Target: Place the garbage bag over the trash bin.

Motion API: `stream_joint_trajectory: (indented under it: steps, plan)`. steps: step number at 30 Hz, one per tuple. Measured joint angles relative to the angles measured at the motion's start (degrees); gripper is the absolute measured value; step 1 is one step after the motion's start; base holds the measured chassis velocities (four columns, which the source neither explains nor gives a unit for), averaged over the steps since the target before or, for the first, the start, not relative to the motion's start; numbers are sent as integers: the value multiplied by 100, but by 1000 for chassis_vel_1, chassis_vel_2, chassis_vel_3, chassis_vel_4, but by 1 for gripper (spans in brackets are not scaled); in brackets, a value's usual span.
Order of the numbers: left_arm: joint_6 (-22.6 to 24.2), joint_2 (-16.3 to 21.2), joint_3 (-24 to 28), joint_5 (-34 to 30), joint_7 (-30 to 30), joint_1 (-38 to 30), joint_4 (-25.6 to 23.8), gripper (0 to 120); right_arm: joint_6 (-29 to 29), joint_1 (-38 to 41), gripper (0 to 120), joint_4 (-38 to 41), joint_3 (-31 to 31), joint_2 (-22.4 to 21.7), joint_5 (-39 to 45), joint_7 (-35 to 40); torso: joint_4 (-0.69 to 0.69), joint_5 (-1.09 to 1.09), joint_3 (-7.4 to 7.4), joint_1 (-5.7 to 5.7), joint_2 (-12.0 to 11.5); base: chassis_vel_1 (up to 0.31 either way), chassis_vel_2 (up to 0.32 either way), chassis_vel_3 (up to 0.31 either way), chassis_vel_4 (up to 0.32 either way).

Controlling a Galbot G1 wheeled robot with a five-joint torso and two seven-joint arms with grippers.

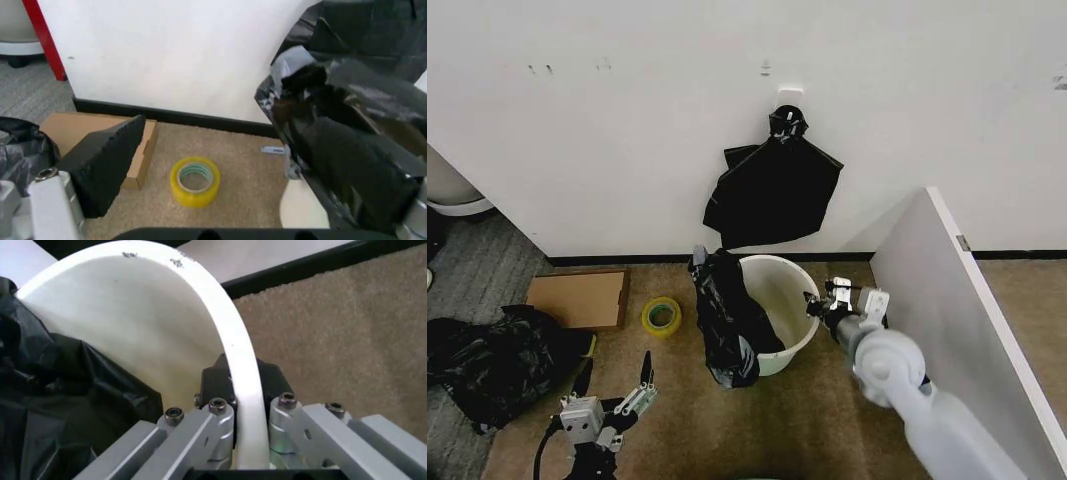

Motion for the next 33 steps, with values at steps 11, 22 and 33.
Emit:
stream_joint_trajectory:
  steps: [11, 22, 33]
  plan:
    - [-16, 7, 13, 32, 5, 10, 10, 100, 545, -335, 1, -61, -235, 352, -766, -174, 1, 0, 0, 1, 0, 0, 0, 0, 0]
    - [-78, -28, 31, 34, 7, 53, 49, 100, 537, -389, 1, -152, -429, 310, -968, -82, 0, 0, 0, 1, 0, 0, 0, 0, 0]
    - [-81, -43, 46, 35, 7, 40, 49, 100, 469, -408, 10, -214, -423, 310, -894, -11, 1, 1, 0, 0, 0, 0, 0, 0, 0]
